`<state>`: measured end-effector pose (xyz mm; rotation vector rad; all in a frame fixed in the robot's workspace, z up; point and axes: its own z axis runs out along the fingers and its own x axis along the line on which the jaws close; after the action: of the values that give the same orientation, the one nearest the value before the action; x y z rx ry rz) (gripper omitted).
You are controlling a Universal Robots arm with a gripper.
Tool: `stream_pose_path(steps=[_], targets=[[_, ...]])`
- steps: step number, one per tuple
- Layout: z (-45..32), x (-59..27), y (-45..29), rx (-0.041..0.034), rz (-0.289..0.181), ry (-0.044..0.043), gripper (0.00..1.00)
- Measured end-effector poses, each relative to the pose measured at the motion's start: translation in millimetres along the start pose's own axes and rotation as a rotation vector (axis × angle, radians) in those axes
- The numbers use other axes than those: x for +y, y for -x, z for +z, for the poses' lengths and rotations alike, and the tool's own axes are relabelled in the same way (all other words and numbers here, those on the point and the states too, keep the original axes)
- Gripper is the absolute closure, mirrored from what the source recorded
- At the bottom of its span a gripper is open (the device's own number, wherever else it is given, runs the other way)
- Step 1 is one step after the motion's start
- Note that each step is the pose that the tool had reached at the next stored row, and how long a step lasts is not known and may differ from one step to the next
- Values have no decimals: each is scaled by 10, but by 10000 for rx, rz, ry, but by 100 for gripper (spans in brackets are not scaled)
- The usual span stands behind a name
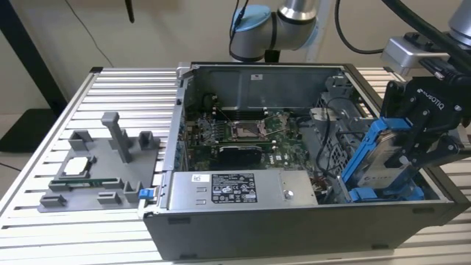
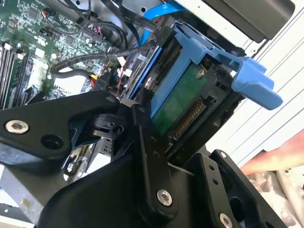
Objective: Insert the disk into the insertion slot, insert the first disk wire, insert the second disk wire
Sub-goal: 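Insert the disk into the insertion slot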
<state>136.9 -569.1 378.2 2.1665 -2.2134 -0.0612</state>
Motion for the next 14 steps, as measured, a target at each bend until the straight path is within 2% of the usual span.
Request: stream_pose_path(steps=[7, 8, 14], targets=[[0, 0, 0, 0, 0, 7, 100], [0, 0, 0, 0, 0, 10, 0], [-1, 0, 0, 0, 0, 14, 0]])
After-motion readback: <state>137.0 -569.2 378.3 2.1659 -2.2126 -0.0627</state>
